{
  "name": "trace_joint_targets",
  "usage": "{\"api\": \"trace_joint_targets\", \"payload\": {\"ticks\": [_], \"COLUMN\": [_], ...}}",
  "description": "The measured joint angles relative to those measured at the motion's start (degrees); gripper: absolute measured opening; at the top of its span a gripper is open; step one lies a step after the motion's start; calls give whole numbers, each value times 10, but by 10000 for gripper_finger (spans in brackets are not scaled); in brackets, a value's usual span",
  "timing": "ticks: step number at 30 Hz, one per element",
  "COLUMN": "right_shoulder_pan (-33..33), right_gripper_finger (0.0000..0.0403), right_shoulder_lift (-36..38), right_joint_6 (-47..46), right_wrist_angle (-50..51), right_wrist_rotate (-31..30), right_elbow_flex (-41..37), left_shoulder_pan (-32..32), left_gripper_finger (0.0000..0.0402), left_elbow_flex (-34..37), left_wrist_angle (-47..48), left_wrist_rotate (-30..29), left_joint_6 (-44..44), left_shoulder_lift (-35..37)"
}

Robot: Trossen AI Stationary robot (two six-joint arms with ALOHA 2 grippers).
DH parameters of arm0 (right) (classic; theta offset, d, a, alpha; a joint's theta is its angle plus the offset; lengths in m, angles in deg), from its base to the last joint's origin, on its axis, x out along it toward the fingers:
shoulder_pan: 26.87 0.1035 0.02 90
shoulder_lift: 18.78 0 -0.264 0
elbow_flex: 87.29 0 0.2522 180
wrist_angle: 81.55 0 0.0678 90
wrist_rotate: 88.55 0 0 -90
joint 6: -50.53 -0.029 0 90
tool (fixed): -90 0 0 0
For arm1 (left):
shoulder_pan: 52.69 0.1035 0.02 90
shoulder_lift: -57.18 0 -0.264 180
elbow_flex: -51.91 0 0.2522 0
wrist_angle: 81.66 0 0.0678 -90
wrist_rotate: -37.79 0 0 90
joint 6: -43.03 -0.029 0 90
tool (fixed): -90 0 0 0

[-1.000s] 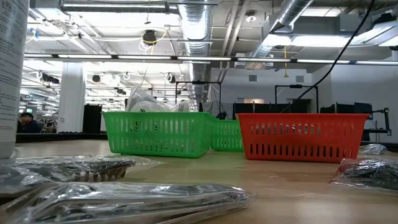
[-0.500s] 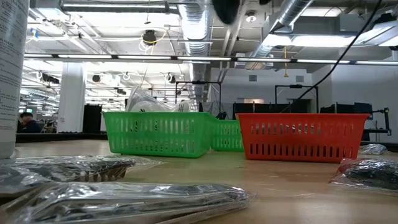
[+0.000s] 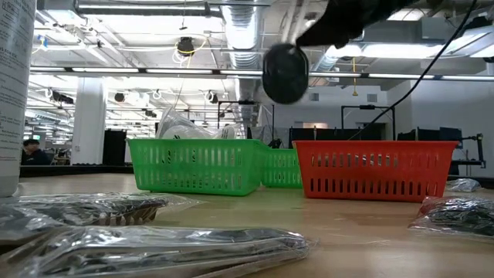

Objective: Pick & Place Travel size toiletries
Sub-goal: Put the black hairbrush into the top right green bin

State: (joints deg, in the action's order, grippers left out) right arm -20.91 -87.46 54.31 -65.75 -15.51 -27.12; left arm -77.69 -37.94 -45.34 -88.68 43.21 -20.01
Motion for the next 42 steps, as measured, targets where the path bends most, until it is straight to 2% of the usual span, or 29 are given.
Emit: {"api": "trace_joint_targets", "payload": {"ticks": [8, 12, 23, 33, 42], "right_shoulder_pan": [-28, -35, -43, -42, -42], "right_gripper_finger": [0, 0, 0, 0, 0], "right_shoulder_lift": [0, 0, 0, 0, -7], "right_joint_6": [-48, -69, -94, -115, -126], "right_wrist_angle": [22, 17, -76, -121, -116], "right_wrist_rotate": [-3, -27, -30, -35, -41], "right_elbow_flex": [-34, -51, -115, -159, -160], "left_shoulder_pan": [0, 0, 0, 0, 0], "left_gripper_finger": [94, 94, 94, 94, 94], "left_elbow_flex": [0, 0, 0, 0, 0], "left_wrist_angle": [1, 1, 1, 1, 1], "left_wrist_rotate": [0, 1, 2, 0, 0], "left_joint_6": [0, 0, 1, 1, 1], "left_shoulder_lift": [0, 0, 0, 0, 0]}}
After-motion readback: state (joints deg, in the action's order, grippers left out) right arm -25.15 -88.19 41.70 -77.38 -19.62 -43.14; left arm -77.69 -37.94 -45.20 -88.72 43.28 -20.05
